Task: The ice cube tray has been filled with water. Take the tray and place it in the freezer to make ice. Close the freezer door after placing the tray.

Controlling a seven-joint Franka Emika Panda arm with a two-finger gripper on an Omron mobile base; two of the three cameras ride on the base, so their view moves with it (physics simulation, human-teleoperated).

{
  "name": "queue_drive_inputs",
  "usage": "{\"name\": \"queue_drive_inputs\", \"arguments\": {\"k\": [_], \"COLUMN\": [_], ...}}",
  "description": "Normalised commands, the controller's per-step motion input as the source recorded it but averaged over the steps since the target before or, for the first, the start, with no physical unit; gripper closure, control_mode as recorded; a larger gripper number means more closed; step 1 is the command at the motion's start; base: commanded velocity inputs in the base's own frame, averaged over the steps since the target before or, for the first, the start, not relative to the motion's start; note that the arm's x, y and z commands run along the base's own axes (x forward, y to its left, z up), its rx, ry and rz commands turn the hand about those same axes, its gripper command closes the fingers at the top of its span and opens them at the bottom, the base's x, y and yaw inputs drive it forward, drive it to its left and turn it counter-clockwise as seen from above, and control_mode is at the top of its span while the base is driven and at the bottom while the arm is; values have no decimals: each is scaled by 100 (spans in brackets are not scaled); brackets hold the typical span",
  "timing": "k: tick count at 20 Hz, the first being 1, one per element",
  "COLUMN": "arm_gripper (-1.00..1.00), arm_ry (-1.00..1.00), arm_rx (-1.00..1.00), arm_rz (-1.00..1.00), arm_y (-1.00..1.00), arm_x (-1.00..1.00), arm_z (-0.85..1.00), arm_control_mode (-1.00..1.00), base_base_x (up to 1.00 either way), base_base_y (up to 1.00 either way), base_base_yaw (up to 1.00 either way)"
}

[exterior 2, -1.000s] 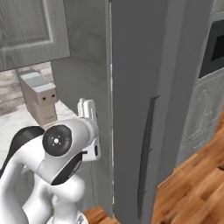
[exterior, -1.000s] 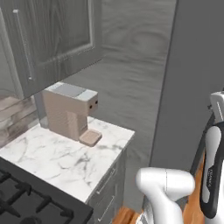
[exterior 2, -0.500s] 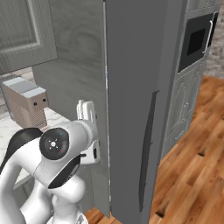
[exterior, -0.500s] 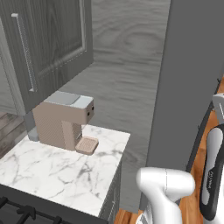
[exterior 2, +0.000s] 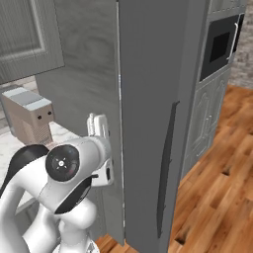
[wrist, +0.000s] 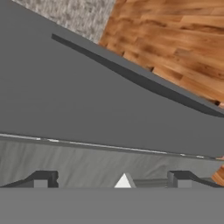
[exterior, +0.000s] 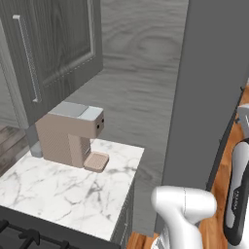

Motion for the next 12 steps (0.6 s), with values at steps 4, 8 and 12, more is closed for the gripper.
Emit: {"name": "queue_drive_inputs", "arguments": {"k": [4,8,12], "arm_gripper": [-100,-100,-100], "arm_ry": [2,0,0], "arm_rx": [15,19,14], "arm_rz": [0,-3,-3], "arm_y": [-8,-11,-7], "arm_x": [74,88,79], "arm_z": [0,0,-5], "arm_control_mode": [-100,-100,-100], "base_base_x": [0,0,0], "base_base_y": [0,0,0], "base_base_yaw": [0,0,0]}}
